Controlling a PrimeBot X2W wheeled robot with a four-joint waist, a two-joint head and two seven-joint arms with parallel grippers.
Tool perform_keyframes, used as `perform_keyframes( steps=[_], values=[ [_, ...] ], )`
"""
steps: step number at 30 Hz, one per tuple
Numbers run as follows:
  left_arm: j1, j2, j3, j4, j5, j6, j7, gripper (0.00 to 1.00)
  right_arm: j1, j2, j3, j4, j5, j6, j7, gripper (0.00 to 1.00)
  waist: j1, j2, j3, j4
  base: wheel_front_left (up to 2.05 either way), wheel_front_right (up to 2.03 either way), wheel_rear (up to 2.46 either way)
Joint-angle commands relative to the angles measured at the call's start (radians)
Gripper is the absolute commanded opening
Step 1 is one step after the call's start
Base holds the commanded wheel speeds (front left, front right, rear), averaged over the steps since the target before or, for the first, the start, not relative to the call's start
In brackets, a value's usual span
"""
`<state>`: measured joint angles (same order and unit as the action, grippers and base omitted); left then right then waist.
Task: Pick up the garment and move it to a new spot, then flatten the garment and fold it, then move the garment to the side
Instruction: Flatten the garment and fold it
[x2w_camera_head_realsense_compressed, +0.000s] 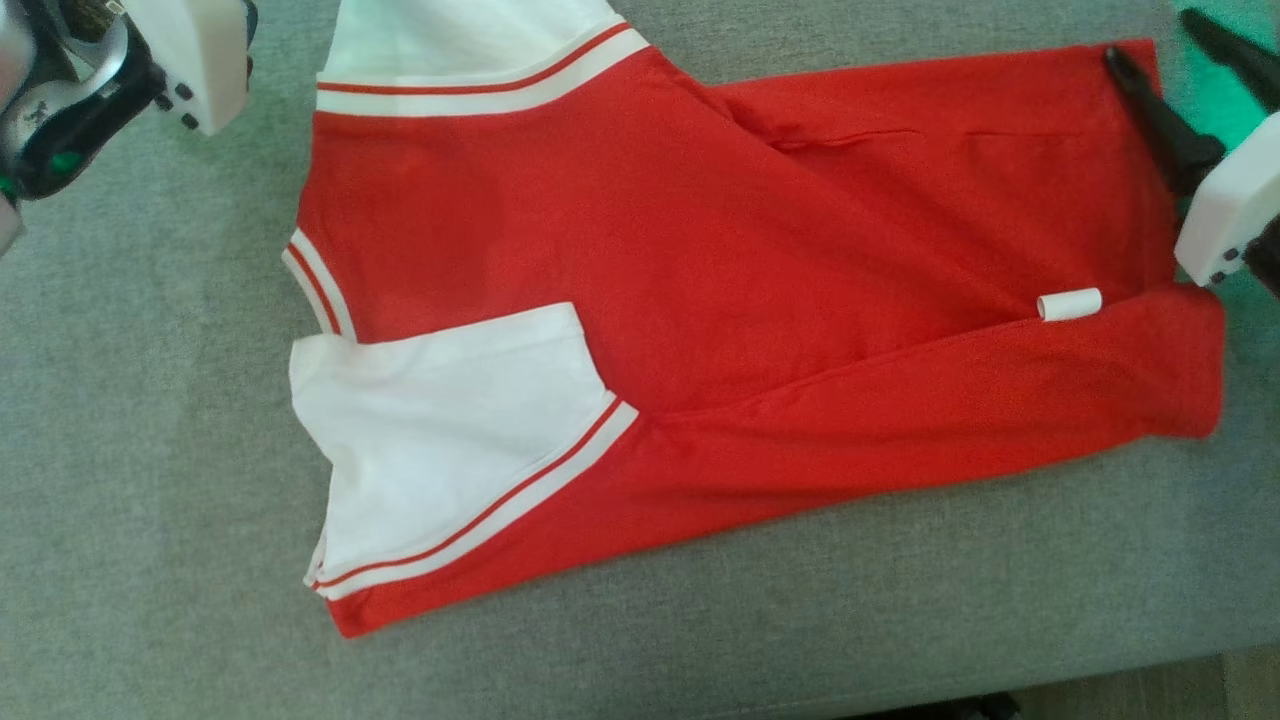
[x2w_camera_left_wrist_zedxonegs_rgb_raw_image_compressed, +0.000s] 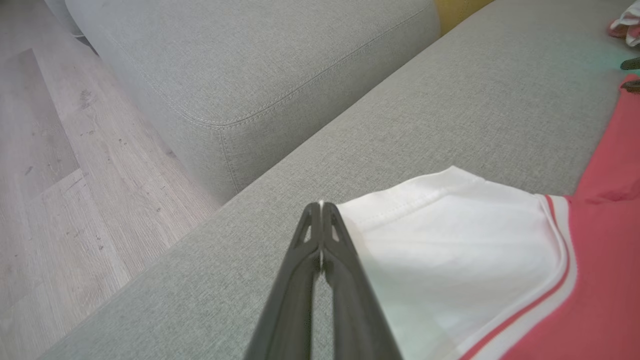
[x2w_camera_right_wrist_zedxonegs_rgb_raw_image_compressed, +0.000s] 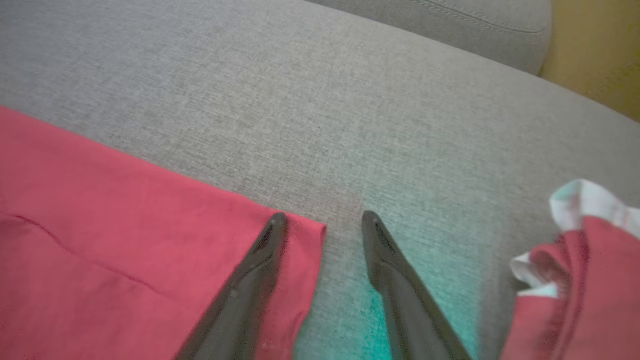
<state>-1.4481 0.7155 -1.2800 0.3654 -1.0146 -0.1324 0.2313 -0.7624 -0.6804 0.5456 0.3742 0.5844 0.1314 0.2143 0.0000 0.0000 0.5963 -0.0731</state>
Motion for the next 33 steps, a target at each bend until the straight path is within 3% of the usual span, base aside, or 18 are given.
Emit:
perform_keyframes(
  steps=[1, 2, 11, 20, 25, 33],
  values=[
    [-0.062, 0.037, 0.038, -0.01, -0.011, 0.002, -0.012, 0.0, 0.018, -0.037, 0.026, 0.007, 0.022, -0.001, -0.001, 0.11, 0.0, 0.0, -0.003, 0.004, 0.0, 0.0, 0.0],
    [-0.063, 0.037, 0.035, -0.007, -0.016, 0.002, -0.015, 0.0, 0.015, -0.04, 0.035, 0.015, 0.034, -0.001, 0.0, 0.0, 0.0, 0.0, -0.004, 0.005, 0.0, 0.0, 0.0],
    [-0.052, 0.041, 0.016, 0.021, -0.018, 0.002, -0.078, 0.0, -0.005, -0.056, 0.062, 0.038, 0.1, -0.001, -0.05, 0.0, 0.0, 0.0, -0.03, 0.017, 0.0, 0.0, 0.0],
    [-0.105, 0.027, 0.015, 0.076, 0.073, 0.002, -0.329, 0.0, -0.069, -0.064, 0.01, 0.056, 0.101, -0.001, -0.208, 0.0, 0.0, 0.0, -0.051, 0.038, 0.0, 0.0, 0.0],
    [-0.086, 0.015, 0.012, 0.086, 0.054, 0.002, -0.385, 0.0, -0.052, -0.077, -0.003, 0.058, 0.098, -0.001, -0.24, 0.0, 0.0, 0.0, -0.068, 0.063, 0.0, 0.0, 0.0],
    [0.055, 0.073, 0.004, -0.035, 0.031, 0.002, -0.425, 0.0, 0.055, -0.105, -0.027, 0.026, 0.101, -0.001, -0.266, 0.0, 0.0, 0.0, -0.111, 0.098, 0.0, 0.0, 0.0]
  ],
)
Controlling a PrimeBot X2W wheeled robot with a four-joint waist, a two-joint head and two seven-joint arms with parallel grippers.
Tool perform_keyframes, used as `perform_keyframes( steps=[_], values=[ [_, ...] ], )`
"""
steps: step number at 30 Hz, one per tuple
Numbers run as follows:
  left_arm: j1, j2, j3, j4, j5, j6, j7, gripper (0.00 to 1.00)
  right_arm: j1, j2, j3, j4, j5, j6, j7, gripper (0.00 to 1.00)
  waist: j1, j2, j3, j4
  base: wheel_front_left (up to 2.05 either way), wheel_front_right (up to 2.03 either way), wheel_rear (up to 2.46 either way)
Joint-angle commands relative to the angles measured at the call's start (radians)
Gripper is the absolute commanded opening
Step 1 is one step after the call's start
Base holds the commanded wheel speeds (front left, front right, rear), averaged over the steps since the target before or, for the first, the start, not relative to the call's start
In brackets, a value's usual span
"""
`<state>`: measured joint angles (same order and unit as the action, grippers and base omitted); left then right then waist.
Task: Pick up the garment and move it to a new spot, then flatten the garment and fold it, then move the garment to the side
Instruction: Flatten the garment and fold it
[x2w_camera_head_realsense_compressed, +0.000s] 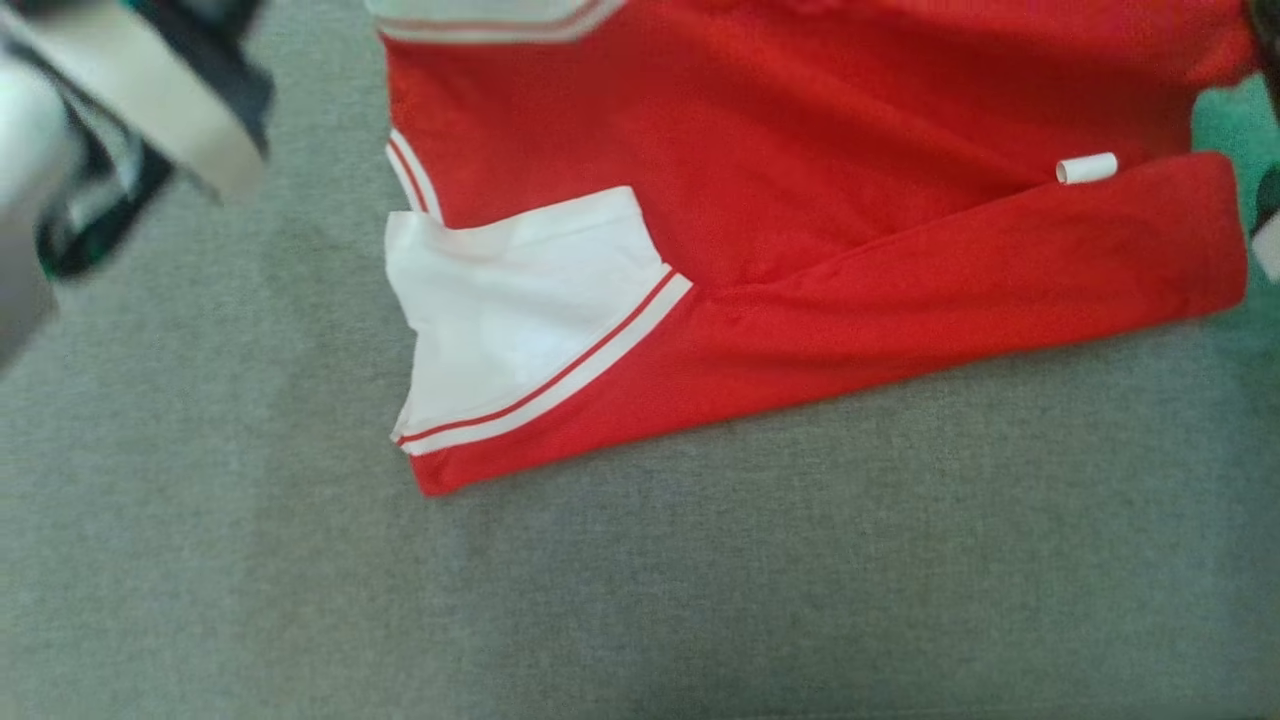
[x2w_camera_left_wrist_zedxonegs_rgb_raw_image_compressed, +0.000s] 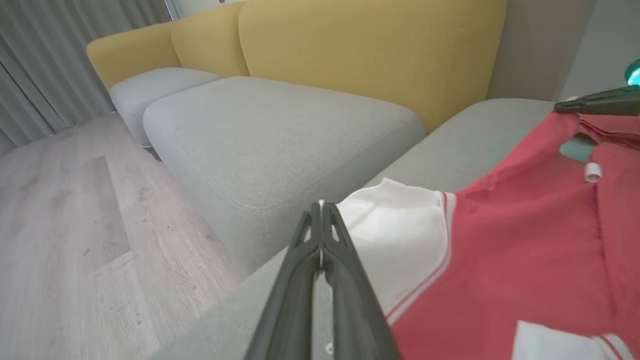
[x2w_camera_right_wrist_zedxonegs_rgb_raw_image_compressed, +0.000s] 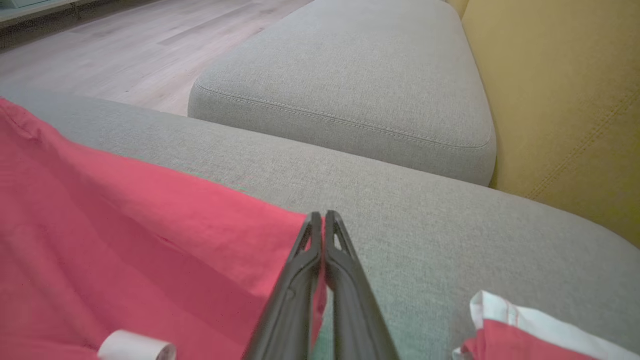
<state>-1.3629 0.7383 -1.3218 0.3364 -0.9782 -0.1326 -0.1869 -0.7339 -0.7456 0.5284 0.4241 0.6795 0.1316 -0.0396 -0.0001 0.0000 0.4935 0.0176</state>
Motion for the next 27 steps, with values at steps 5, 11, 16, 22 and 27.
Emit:
perform_keyframes(
  steps=[5, 11, 16, 22, 27],
  values=[
    [0.082, 0.118, 0.044, -0.142, -0.006, 0.034, -0.023, 0.0, 0.119, -0.072, -0.056, -0.05, 0.004, -0.001, -0.026, 0.0, 0.0001, 0.0, -0.033, 0.033, 0.0, 0.0, 0.0],
    [0.222, 0.205, 0.043, -0.353, -0.015, 0.136, -0.043, 0.0, 0.238, -0.088, -0.134, -0.08, -0.004, -0.001, -0.021, 0.0, 0.0001, 0.0, -0.061, 0.059, 0.0, 0.0, 0.0],
    [0.333, 0.22, 0.043, -0.457, -0.008, 0.196, -0.051, 0.0, 0.326, -0.081, -0.188, -0.115, -0.013, -0.001, -0.004, 0.0, 0.0001, 0.0, -0.073, 0.077, 0.0, 0.0, 0.0],
    [0.496, 0.166, 0.042, -0.473, 0.001, 0.255, -0.065, 0.0, 0.451, -0.044, -0.261, -0.176, -0.029, -0.001, 0.029, 0.0, 0.0001, 0.0, -0.079, 0.089, 0.0, 0.0, 0.0],
    [0.603, 0.047, 0.11, -0.408, 0.014, 0.306, -0.074, 1.0, 0.505, 0.04, -0.35, -0.181, -0.073, -0.001, 0.018, 1.0, 0.0001, 0.0, -0.098, 0.097, 0.0, 0.0, 0.0]
  ],
)
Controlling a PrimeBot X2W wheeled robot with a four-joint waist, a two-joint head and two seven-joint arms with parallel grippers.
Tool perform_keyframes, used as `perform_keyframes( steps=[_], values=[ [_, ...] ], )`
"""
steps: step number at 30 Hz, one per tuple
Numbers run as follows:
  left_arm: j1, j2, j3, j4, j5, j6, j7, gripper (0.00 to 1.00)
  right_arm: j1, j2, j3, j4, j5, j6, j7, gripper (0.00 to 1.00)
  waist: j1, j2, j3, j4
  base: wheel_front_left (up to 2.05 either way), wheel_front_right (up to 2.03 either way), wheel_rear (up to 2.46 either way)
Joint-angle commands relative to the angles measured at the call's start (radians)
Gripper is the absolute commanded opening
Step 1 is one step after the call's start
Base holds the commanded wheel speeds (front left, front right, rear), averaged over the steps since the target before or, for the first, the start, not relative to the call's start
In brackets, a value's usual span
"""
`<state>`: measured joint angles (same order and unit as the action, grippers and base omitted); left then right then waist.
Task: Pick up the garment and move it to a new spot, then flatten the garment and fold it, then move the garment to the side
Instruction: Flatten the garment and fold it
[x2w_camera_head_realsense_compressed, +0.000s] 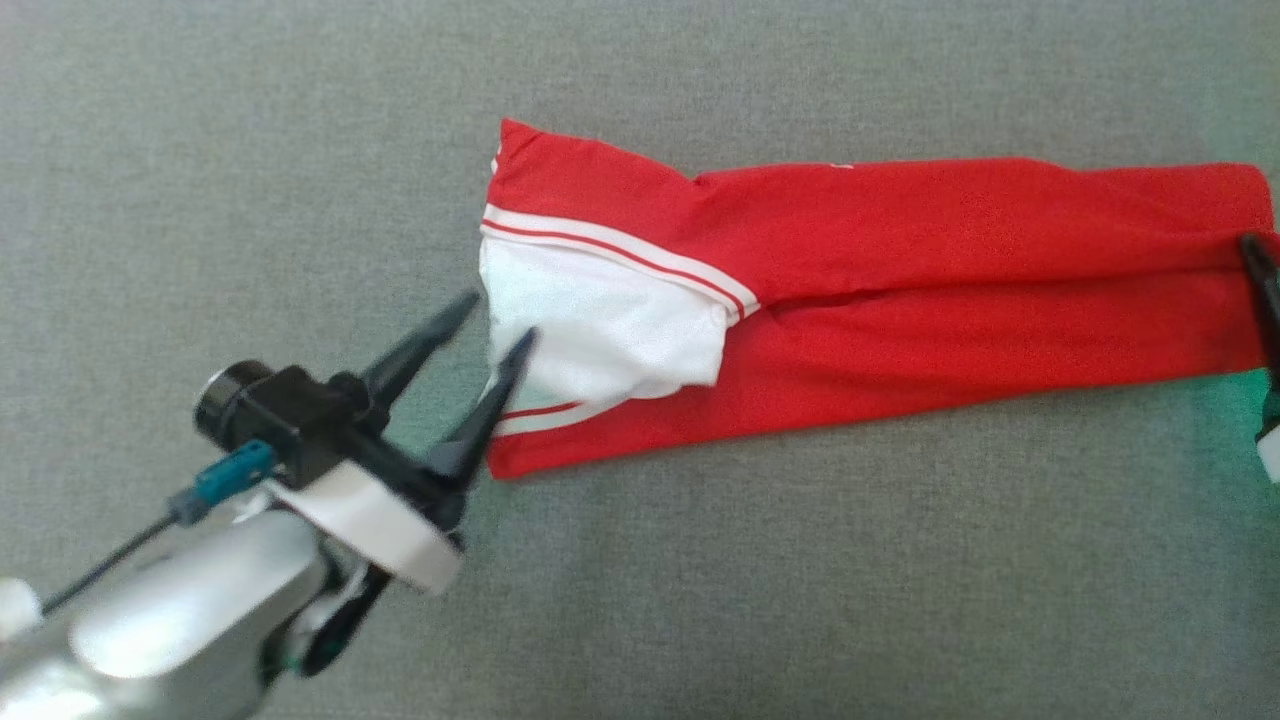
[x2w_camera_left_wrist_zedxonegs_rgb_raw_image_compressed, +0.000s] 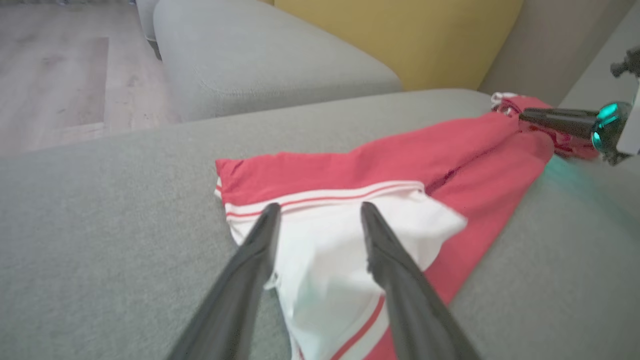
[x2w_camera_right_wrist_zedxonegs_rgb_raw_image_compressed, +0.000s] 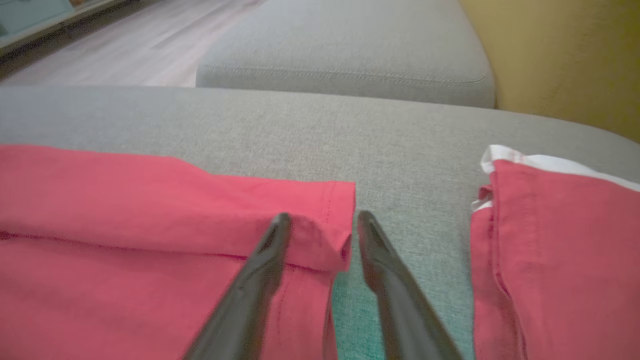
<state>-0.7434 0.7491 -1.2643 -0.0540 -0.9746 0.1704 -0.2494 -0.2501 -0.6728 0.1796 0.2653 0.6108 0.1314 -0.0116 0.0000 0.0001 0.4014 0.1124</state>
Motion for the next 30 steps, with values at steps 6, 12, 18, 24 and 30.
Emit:
perform_keyframes(
  steps=[6, 12, 18, 24, 30],
  values=[
    [0.197, -0.168, 0.343, 0.022, 0.172, 0.128, -0.012, 1.0, 0.138, 0.133, -0.15, -0.039, -0.081, -0.001, -0.069, 1.0, 0.0, -0.0001, -0.066, 0.01, 0.0, 0.0, 0.0],
    [0.449, -0.373, 0.629, 0.0, 0.408, 0.182, -0.012, 1.0, 0.224, 0.296, -0.261, -0.069, -0.144, -0.001, -0.092, 1.0, 0.0, -0.0001, -0.129, 0.032, 0.0, 0.0, 0.0],
    [0.614, -0.518, 0.77, -0.035, 0.611, 0.128, -0.012, 1.0, 0.189, 0.344, -0.351, -0.046, -0.207, -0.001, -0.069, 1.0, 0.0, -0.0001, -0.164, 0.09, 0.0, 0.0, 0.0],
    [0.682, -0.615, 0.843, -0.037, 0.71, 0.031, -0.012, 1.0, 0.084, 0.354, -0.453, 0.081, -0.301, -0.001, -0.014, 1.0, 0.0, -0.0001, -0.179, 0.154, 0.0, 0.0, 0.0],
    [0.71, -0.664, 0.894, -0.032, 0.763, -0.036, -0.012, 1.0, 0.031, 0.369, -0.516, 0.246, -0.38, -0.001, 0.076, 1.0, 0.0, -0.0001, -0.181, 0.184, 0.0, 0.0, 0.0]
  ],
)
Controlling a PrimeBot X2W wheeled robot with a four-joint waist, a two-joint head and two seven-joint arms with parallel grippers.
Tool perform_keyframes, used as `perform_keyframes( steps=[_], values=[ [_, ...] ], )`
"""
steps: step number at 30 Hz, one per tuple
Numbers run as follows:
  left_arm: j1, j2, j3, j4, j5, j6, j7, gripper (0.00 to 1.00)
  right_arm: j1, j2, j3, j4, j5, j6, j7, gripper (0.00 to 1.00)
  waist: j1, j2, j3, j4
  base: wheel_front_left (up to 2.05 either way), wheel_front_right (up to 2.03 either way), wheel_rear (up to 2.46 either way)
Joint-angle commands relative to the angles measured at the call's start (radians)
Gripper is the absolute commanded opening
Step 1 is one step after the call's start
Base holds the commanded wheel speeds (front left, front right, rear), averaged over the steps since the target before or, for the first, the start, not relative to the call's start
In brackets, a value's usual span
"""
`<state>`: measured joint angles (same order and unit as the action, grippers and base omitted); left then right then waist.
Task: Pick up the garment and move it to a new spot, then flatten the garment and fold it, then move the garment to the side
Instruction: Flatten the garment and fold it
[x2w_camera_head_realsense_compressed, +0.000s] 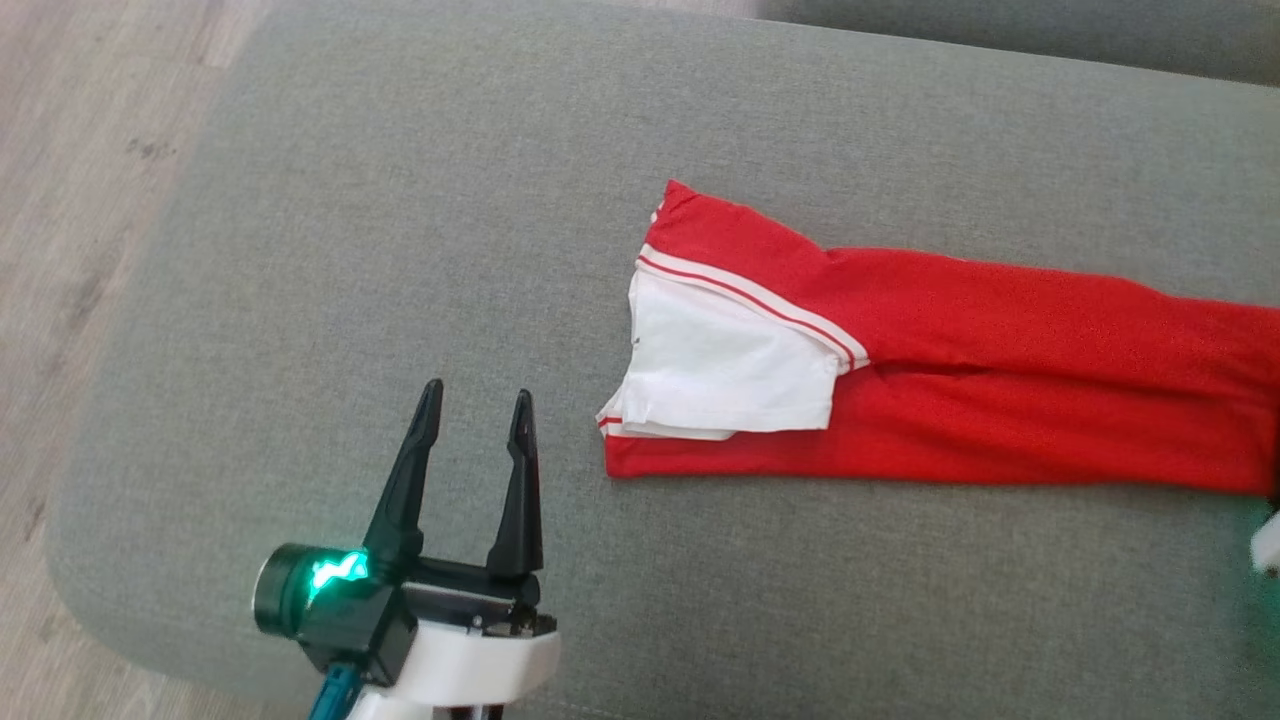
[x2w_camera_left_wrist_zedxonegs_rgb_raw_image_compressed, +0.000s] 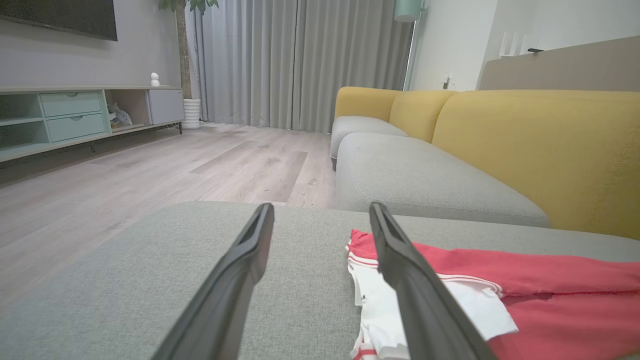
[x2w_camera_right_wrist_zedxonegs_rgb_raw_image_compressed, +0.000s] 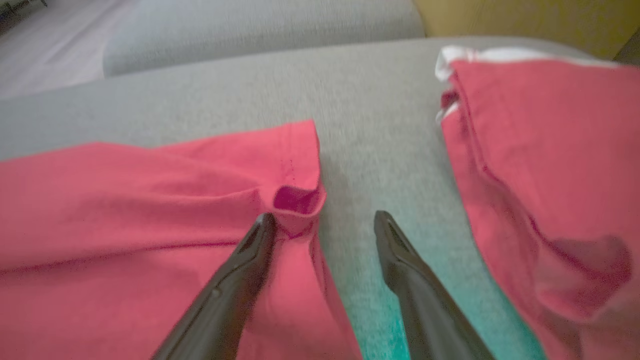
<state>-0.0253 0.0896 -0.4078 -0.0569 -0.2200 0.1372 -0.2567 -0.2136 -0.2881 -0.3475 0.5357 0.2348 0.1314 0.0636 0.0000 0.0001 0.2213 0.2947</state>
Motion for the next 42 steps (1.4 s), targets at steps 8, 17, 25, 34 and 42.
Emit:
perform_keyframes(
  steps=[8, 17, 25, 34, 42],
  values=[
    [0.011, -0.032, 0.091, -0.03, 0.038, -0.053, -0.005, 1.0, -0.017, 0.045, 0.044, 0.053, 0.033, -0.001, 0.069, 0.0, 0.0, -0.0001, -0.003, -0.016, 0.0, 0.0, 0.0],
    [0.019, -0.038, 0.124, -0.031, 0.059, -0.083, -0.005, 1.0, -0.026, -0.03, 0.043, 0.021, 0.034, -0.001, 0.006, 0.0, 0.0, -0.0001, -0.012, -0.088, 0.0, 0.0, 0.0],
    [0.016, -0.039, 0.141, -0.029, 0.062, -0.095, -0.005, 1.0, -0.069, -0.14, 0.065, -0.137, 0.115, -0.001, 0.07, 0.0, 0.0, -0.0001, -0.021, -0.162, 0.0, 0.0, 0.0],
    [0.01, -0.039, 0.135, -0.022, 0.042, -0.093, -0.005, 1.0, -0.06, 0.027, 0.187, -0.538, 0.333, -0.001, 0.213, 0.0, 0.0, -0.0001, -0.039, -0.188, 0.0, 0.0, 0.0],
    [0.002, -0.039, 0.119, -0.008, 0.031, -0.098, -0.005, 1.0, -0.045, 0.188, 0.391, -0.647, 0.318, -0.001, 0.232, 0.0, 0.0, -0.0001, -0.049, -0.128, 0.0, 0.0, 0.0]
  ],
)
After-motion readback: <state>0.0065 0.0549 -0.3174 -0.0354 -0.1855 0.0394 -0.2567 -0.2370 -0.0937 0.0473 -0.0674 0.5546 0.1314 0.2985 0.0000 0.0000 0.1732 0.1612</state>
